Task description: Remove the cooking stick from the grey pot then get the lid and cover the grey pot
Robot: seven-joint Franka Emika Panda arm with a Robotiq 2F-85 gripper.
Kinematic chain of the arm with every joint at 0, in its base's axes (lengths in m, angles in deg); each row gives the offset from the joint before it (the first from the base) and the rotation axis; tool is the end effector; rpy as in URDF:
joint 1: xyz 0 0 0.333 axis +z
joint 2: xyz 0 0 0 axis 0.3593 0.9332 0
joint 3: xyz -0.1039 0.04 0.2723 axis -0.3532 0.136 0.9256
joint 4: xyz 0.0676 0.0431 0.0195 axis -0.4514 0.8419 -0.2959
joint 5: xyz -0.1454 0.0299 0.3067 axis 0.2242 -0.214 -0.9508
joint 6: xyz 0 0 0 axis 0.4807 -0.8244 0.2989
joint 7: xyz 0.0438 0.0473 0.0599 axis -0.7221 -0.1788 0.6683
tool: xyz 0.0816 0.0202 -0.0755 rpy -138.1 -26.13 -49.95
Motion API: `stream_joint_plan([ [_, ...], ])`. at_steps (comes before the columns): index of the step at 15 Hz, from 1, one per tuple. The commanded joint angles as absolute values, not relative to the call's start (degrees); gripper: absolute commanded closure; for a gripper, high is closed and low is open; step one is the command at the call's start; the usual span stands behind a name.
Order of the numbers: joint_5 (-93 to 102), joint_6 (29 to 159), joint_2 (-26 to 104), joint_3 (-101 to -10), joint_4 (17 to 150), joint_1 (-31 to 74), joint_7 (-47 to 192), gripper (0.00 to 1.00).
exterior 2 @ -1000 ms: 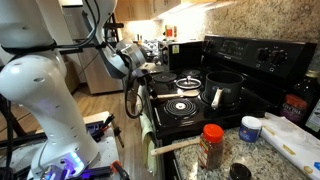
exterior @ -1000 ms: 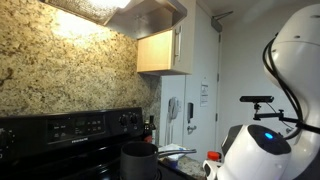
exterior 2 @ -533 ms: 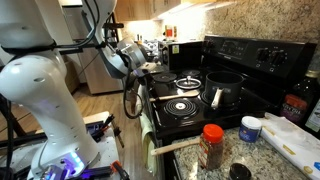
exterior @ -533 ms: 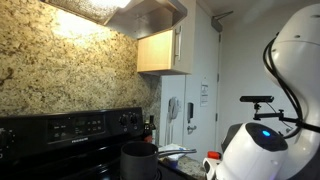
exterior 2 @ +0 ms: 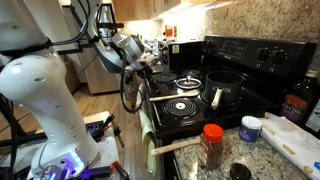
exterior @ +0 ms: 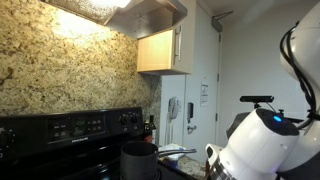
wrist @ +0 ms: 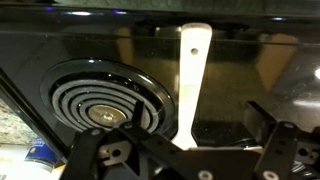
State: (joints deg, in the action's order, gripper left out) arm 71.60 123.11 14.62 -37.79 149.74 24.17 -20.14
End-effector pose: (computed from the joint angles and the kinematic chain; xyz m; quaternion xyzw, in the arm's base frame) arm 0.3277 0.1479 0.2766 0.9612 -0.1248 0.2394 0.0571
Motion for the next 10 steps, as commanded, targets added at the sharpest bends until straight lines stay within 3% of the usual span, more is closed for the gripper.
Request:
stream_joint_plan([
  [1, 58.12, 128.68, 20.4, -39.11, 148.72, 26.19, -8.62, 0.0],
  [6, 33.37, 134.29, 31.38, -36.28, 144.3, 33.28, 9.23, 0.0],
  [7, 39.98, 132.26, 25.66, -37.63, 146.91, 31.6, 3.73, 0.0],
  [10, 35.37, 132.36, 29.6, -36.76, 144.49, 33.41, 6.84, 0.0],
])
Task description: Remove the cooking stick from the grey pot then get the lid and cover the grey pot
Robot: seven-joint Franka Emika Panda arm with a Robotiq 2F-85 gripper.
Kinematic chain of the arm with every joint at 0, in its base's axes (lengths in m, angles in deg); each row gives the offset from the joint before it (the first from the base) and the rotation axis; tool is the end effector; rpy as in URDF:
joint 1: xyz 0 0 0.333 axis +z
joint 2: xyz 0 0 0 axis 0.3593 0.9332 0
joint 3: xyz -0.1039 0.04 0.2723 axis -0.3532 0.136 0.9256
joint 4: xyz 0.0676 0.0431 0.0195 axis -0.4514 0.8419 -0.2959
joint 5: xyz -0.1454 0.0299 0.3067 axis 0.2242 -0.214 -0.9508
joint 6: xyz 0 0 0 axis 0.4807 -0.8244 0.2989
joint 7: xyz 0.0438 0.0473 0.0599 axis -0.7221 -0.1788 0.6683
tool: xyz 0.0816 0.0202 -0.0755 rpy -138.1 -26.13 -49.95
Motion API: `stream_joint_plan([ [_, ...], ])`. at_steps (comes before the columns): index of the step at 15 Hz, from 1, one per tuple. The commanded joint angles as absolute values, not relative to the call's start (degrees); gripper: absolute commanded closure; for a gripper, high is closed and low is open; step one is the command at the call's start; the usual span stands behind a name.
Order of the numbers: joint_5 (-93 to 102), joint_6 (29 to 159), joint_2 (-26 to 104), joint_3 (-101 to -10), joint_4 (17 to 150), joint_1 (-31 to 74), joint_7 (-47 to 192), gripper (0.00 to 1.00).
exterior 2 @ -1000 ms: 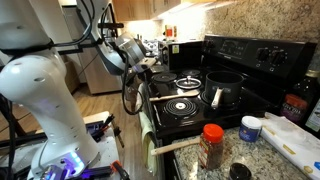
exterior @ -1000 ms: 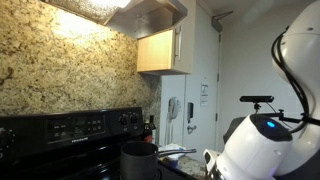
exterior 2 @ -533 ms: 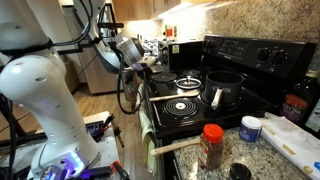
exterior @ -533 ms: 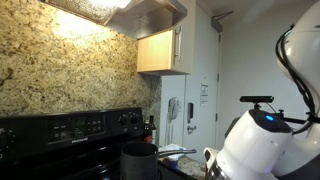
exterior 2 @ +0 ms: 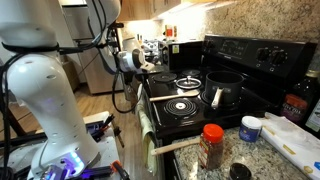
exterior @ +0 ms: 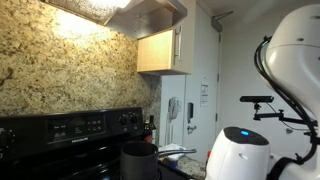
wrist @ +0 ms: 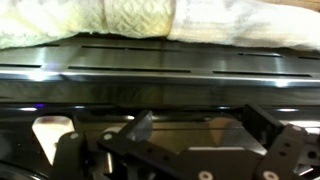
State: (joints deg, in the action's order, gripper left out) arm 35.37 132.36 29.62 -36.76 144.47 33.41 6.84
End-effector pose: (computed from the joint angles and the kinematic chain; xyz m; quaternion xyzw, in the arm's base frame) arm 0.3425 0.2229 0.2372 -0.9880 0.0962 -0.1105 0.0490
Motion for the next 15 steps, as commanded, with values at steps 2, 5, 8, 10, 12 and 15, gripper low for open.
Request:
stream_joint_plan([
  [2, 35.37, 132.47, 29.83, -36.76, 144.39, 33.34, 6.9, 0.0],
  [5, 31.45, 131.08, 28.48, -33.7, 143.83, 32.51, 10.88, 0.0],
  [8, 18.46, 122.33, 24.71, -31.07, 139.61, 36.81, 19.07, 0.0],
  [10, 16.56, 112.76, 21.63, -28.79, 134.29, 36.22, 20.11, 0.0],
  [12, 17.95, 103.59, 20.28, -31.41, 127.33, 38.62, 20.32, 0.0],
  [15, 18.19, 100.94, 20.12, -31.24, 125.07, 38.44, 19.29, 0.0],
])
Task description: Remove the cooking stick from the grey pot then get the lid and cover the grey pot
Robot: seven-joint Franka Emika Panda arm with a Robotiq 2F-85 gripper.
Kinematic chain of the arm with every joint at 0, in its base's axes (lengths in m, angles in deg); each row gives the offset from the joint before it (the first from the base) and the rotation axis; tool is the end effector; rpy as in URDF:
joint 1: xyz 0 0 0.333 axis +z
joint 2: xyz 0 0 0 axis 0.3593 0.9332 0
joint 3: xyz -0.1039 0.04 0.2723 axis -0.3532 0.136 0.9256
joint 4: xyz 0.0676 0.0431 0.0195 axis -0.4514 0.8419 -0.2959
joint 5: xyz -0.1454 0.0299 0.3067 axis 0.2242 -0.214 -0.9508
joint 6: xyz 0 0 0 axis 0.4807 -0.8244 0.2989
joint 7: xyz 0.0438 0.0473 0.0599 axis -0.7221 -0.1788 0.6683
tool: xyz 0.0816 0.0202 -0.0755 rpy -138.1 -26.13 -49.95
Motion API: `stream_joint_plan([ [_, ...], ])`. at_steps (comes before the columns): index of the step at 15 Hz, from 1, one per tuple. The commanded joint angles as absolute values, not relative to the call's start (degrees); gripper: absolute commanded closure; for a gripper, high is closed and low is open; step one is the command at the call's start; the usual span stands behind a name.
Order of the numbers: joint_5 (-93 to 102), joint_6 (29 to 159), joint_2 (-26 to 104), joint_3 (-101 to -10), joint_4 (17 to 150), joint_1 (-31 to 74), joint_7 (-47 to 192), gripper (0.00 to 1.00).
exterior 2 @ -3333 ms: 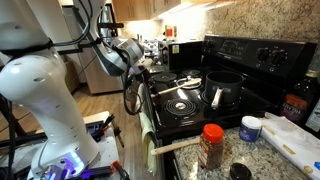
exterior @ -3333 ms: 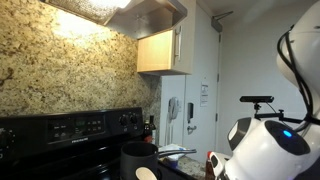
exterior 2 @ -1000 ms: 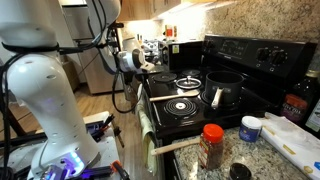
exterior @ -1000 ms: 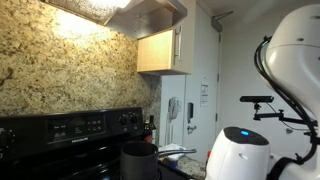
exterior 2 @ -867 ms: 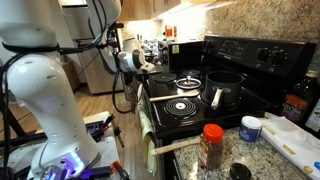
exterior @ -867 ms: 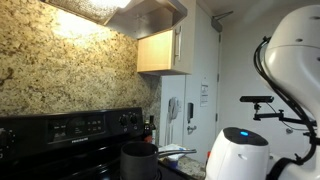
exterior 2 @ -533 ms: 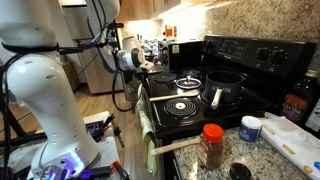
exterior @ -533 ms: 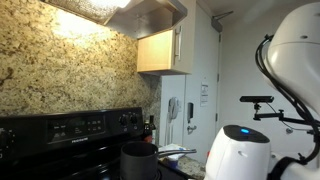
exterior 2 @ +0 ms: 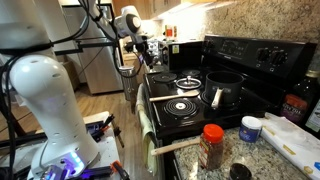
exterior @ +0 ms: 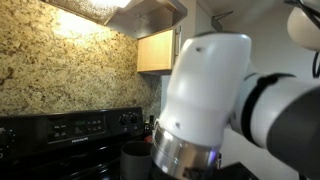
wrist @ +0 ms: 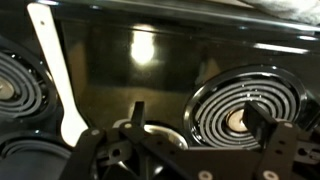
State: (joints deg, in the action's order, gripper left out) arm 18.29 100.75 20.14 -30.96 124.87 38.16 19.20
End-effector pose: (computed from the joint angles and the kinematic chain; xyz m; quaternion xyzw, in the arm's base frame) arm 0.3804 0.2927 0.3752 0.9883 -0.0746 0.1329 0.0081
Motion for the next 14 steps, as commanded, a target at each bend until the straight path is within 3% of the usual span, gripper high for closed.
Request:
stream_joint_plan([
  [1, 18.08, 97.39, 19.65, -31.52, 122.0, 38.3, 20.28, 0.0],
  [8, 17.1, 93.7, 18.9, -32.51, 118.96, 38.02, 22.1, 0.0],
  [14, 17.51, 86.21, 24.41, -36.91, 106.26, 34.81, 29.05, 0.0],
])
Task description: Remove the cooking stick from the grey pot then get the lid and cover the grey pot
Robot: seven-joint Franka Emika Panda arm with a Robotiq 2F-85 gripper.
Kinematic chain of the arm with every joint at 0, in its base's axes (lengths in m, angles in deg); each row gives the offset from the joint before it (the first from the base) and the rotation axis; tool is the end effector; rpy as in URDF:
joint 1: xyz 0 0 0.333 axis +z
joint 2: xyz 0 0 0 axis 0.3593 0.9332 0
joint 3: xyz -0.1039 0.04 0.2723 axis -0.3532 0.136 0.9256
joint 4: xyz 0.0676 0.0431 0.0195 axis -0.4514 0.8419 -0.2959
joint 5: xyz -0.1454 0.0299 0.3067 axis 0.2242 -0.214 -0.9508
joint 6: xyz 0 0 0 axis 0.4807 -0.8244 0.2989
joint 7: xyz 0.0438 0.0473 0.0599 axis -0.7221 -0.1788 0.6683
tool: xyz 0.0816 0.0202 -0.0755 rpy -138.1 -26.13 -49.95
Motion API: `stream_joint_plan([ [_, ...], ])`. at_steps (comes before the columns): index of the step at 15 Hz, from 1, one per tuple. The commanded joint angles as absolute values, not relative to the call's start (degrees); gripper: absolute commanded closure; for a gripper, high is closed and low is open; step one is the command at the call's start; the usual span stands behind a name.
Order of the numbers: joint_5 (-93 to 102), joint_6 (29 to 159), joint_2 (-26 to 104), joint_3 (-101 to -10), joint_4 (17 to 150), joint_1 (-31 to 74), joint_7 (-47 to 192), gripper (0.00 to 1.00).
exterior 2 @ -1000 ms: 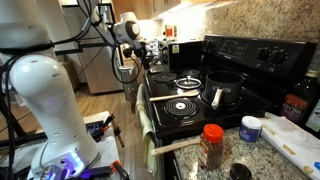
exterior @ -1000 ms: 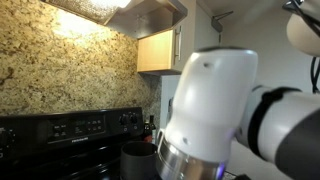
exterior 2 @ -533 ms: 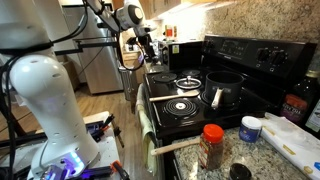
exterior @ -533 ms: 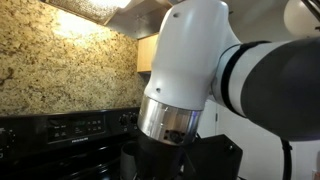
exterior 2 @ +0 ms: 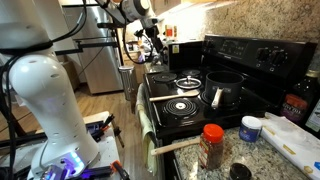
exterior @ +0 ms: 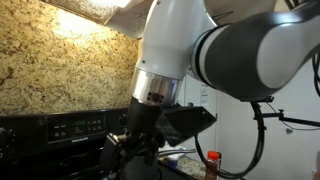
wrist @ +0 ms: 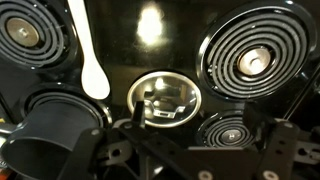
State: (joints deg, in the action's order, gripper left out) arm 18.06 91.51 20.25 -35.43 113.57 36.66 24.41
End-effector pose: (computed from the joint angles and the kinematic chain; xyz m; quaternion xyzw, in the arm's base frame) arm 0.4367 0.2618 0.4416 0.9828 -0.1008 0.1535 0.0192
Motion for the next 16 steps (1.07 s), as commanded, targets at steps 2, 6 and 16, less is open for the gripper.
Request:
stream_joint_plan([
  [2, 16.56, 83.8, 28.61, -38.67, 101.15, 33.82, 32.79, 0.0],
  [6, 14.85, 81.58, 38.07, -41.44, 93.1, 33.66, 40.4, 0.0],
  [16, 13.13, 82.1, 41.46, -42.26, 91.04, 34.07, 50.35, 0.0],
])
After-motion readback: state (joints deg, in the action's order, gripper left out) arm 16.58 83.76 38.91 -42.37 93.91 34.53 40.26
